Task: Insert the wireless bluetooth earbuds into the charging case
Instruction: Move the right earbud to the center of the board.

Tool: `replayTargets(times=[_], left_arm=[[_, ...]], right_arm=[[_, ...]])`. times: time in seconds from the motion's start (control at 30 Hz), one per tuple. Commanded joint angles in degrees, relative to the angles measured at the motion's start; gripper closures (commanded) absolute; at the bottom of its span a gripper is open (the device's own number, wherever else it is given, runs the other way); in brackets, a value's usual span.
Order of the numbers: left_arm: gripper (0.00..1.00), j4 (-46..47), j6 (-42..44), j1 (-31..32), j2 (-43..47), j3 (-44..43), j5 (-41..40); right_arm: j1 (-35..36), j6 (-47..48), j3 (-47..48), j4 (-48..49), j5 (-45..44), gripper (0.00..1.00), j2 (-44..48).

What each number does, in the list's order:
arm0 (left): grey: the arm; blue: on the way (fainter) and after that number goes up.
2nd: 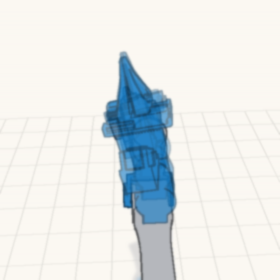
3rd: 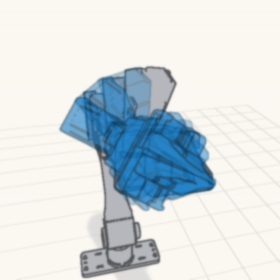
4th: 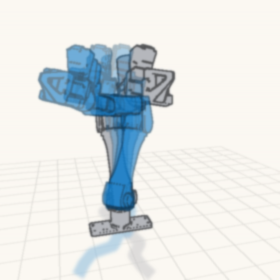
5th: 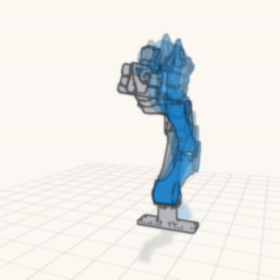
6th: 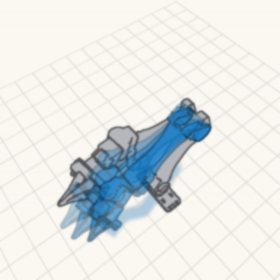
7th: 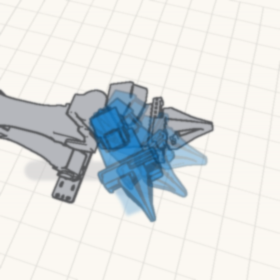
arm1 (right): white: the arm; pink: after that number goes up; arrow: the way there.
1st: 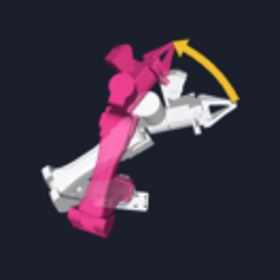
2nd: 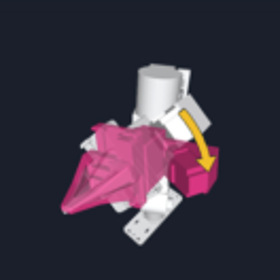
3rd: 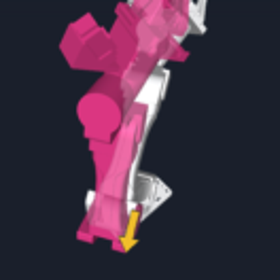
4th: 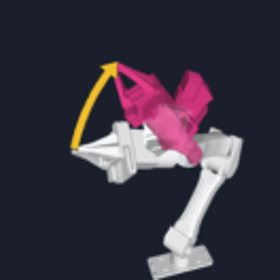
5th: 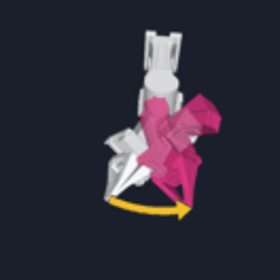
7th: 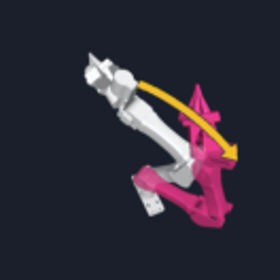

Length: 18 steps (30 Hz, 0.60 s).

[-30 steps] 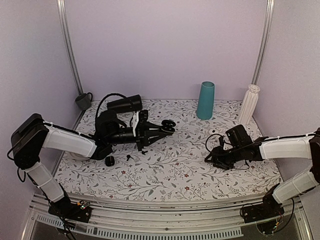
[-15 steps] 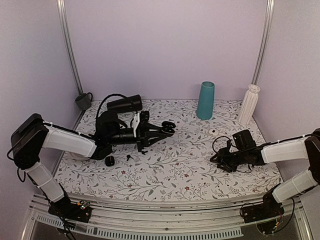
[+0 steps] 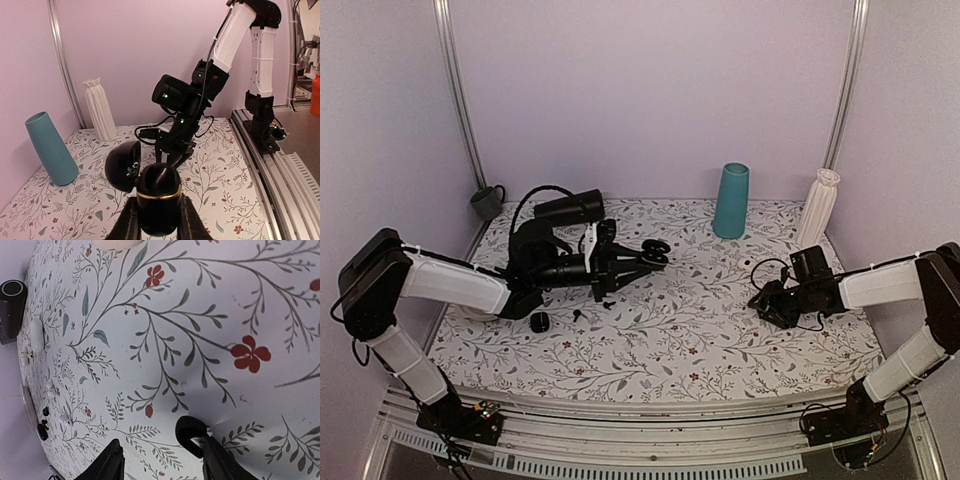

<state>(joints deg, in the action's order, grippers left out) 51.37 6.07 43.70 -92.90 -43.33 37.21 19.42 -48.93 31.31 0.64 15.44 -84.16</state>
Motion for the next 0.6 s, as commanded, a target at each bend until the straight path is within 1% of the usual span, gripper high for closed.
replayTargets(times=[0.0,0.37,0.47,0.57], left_arm=[[1.00,-0.2,0.9,-0.6,1.9,0.8,-0.3],[1.00,-0.1,1.3,-0.6,2.6,1.4,-0.7],[1.00,0.0,1.3,-0.6,2.6,1.2,-0.5],[1.00,0.0,1.3,-0.6,2.5,1.1,-0.5]], right_arm=[[-0.4,5.6,5.4,-3.8,-0.9,0.46,-4.3],[-0.3,11.6,9.3,-11.9,-6.2,0.46,-5.0],[-0.2,13.3,11.1,-14.3,-8.1,0.48,-5.0],[0.4,15.1,13.4,-17.2,-10.4,0.52,-5.5]])
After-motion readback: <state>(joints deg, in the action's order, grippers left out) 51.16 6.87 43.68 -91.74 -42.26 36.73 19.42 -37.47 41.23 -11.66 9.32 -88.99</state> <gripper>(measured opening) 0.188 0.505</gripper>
